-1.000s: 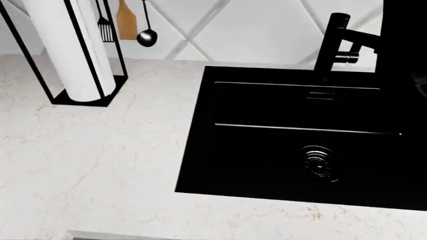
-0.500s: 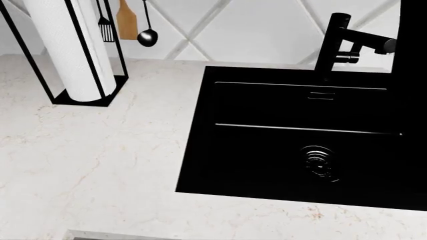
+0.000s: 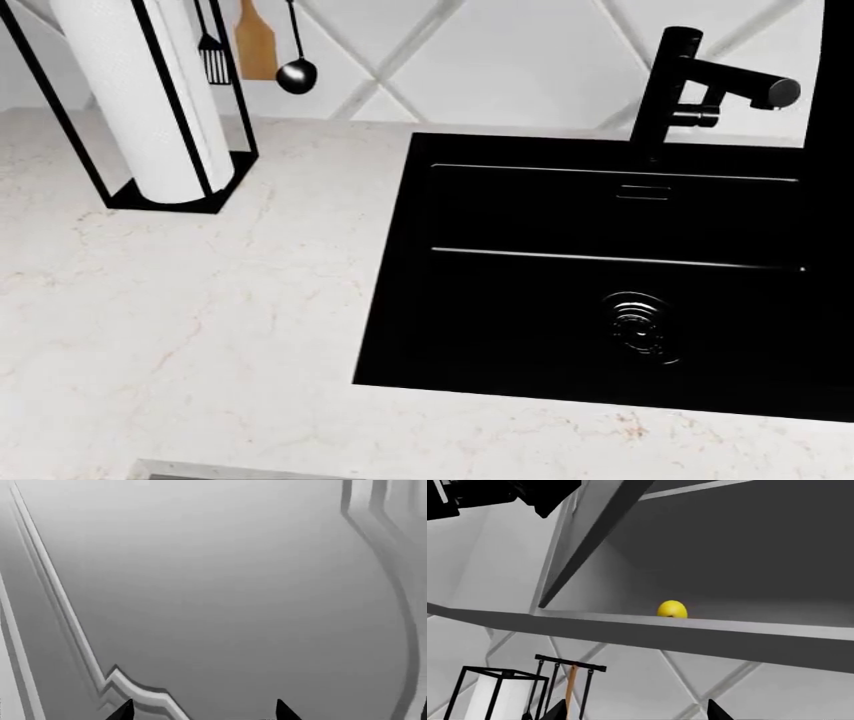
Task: Pick the lemon, brussel sprout from the counter and place them in the cabinet. Then close the cabinet.
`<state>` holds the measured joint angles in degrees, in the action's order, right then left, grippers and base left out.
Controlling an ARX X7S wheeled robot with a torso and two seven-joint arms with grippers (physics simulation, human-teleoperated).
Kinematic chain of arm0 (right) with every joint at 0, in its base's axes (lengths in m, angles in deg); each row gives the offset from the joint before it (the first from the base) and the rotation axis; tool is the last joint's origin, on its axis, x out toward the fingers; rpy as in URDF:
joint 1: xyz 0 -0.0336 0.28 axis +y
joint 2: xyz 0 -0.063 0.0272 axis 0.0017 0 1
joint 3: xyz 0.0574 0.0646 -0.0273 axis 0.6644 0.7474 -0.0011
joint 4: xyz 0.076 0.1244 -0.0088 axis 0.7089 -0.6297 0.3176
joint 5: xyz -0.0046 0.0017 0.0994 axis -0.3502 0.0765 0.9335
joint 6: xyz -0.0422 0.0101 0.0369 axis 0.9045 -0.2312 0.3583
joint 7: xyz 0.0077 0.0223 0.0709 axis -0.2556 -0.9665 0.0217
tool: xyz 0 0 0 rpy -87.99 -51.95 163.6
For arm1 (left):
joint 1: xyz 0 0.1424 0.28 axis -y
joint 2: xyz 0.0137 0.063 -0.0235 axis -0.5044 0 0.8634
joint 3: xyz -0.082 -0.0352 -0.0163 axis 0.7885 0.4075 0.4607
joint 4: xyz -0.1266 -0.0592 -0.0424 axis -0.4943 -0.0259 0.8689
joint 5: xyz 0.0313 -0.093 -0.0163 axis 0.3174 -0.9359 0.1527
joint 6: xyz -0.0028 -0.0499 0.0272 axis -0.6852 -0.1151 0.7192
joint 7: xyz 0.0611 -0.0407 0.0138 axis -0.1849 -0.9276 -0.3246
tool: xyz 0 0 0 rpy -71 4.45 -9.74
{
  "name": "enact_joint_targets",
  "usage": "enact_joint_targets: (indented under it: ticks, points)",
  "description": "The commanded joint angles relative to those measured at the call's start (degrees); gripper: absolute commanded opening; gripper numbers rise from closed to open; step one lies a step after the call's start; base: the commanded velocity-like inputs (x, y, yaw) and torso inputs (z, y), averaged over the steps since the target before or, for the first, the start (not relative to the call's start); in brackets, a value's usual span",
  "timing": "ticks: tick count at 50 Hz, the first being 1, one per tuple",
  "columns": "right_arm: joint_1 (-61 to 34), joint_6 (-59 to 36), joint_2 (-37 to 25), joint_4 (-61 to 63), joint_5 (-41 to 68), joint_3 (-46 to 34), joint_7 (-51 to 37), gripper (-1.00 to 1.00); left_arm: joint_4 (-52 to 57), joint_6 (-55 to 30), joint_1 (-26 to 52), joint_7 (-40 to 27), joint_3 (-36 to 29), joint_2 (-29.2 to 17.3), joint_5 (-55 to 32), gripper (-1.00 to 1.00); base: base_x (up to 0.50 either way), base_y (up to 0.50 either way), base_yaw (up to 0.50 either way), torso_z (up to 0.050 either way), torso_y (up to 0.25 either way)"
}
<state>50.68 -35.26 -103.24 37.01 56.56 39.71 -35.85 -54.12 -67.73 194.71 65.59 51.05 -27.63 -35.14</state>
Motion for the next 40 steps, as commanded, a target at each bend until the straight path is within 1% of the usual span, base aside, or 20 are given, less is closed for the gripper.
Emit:
enact_joint_targets:
  ticks: [1, 6, 9, 13, 21, 27, 35, 40]
  points:
    - [1.80, 0.22, -0.22, 0.34, 0.21, 1.97, 0.32, 1.00, -1.74, 1.37, -0.02, 7.23, -14.15, 3.58, -8.85, 1.00, 0.00, 0.00, 0.00, 0.000, 0.000]
    - [2.91, 0.33, 0.15, 0.48, -0.23, 2.69, 0.73, 1.00, -2.82, 5.35, -0.03, 7.56, -23.47, 3.57, -10.71, 1.00, 0.00, 0.00, 0.00, 0.000, 0.000]
    - [3.36, 0.39, 0.38, 0.53, -0.46, 2.89, 0.89, 1.00, -2.87, 6.52, -0.03, 7.48, -25.49, 3.57, -10.79, 1.00, 0.00, 0.00, 0.00, 0.000, 0.000]
    - [3.50, 0.40, 0.44, 0.58, -0.47, 2.87, 0.85, 1.00, -2.55, 8.43, -0.03, 7.67, -28.04, 3.57, -7.33, 1.00, 0.00, 0.00, 0.00, 0.000, 0.000]
    - [3.38, 0.45, 0.32, 0.49, -0.37, 2.82, 0.85, 1.00, -1.20, 8.32, -0.02, 7.72, -28.62, 3.58, -2.14, 1.00, 0.00, 0.00, 0.00, 0.000, 0.000]
    - [3.72, 0.54, 0.12, 0.35, -0.17, 3.48, 1.00, 1.00, -0.75, 7.75, -0.02, 7.01, -29.46, 3.58, -0.59, 1.00, 0.00, 0.00, 0.00, 0.000, 0.000]
    - [4.55, 0.67, 0.35, 0.45, -0.35, 4.13, 1.29, 1.00, -0.78, 6.63, -0.02, 5.93, -31.34, 3.58, 0.46, 1.00, 0.00, 0.00, 0.00, 0.000, 0.000]
    - [4.85, 0.67, 0.31, 0.66, -0.14, 4.42, 1.07, 1.00, -1.50, 5.16, -0.02, 5.25, -32.70, 3.58, -2.13, 1.00, 0.00, 0.00, 0.00, 0.000, 0.000]
